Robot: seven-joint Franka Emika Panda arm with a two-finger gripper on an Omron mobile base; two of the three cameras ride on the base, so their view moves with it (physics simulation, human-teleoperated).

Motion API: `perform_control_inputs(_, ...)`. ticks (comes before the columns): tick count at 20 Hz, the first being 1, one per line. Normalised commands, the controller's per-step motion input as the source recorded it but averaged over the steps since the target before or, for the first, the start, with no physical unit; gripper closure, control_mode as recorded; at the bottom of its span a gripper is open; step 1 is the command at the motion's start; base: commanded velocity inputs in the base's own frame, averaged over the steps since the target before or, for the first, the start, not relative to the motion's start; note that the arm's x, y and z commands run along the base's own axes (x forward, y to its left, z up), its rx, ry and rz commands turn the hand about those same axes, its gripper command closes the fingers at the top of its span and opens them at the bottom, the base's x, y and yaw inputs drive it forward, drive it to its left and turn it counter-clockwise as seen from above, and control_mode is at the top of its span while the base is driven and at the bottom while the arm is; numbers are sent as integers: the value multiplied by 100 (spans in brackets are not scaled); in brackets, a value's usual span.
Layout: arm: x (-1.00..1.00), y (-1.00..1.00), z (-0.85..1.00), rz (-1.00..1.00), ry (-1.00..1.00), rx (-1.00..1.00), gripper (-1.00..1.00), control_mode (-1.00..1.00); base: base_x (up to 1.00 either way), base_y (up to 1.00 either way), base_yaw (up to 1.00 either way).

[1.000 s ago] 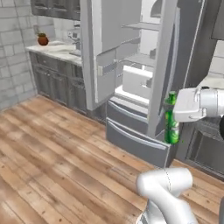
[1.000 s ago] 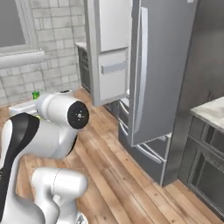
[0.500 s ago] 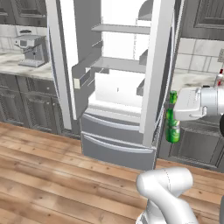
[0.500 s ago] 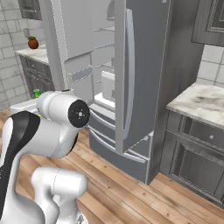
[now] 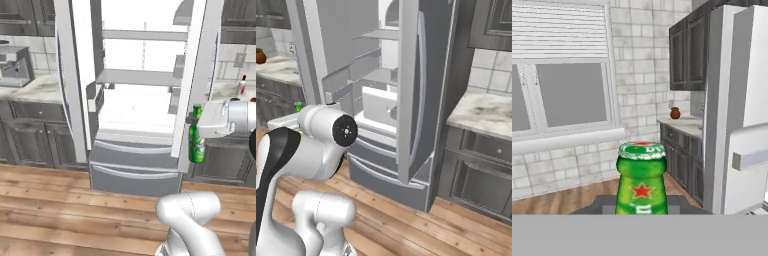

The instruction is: Place the beer and liquor on the top shelf of the fridge to keep them out of children's reach, and place the tomato on lower shelves for easy access.

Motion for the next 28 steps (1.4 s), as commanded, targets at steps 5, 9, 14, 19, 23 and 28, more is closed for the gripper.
perform_control_inputs(5,0,0,0,0,0,0,100,100,44,49,-32)
perform_control_inputs(9,0,0,0,0,0,0,100,100,48,53,-32)
perform_control_inputs(14,0,0,0,0,0,0,100,100,50,45,-32)
perform_control_inputs(19,0,0,0,0,0,0,100,100,52,38,-32)
perform_control_inputs(23,0,0,0,0,0,0,100,100,54,33,-30)
perform_control_inputs(28,0,0,0,0,0,0,100,100,52,36,-29)
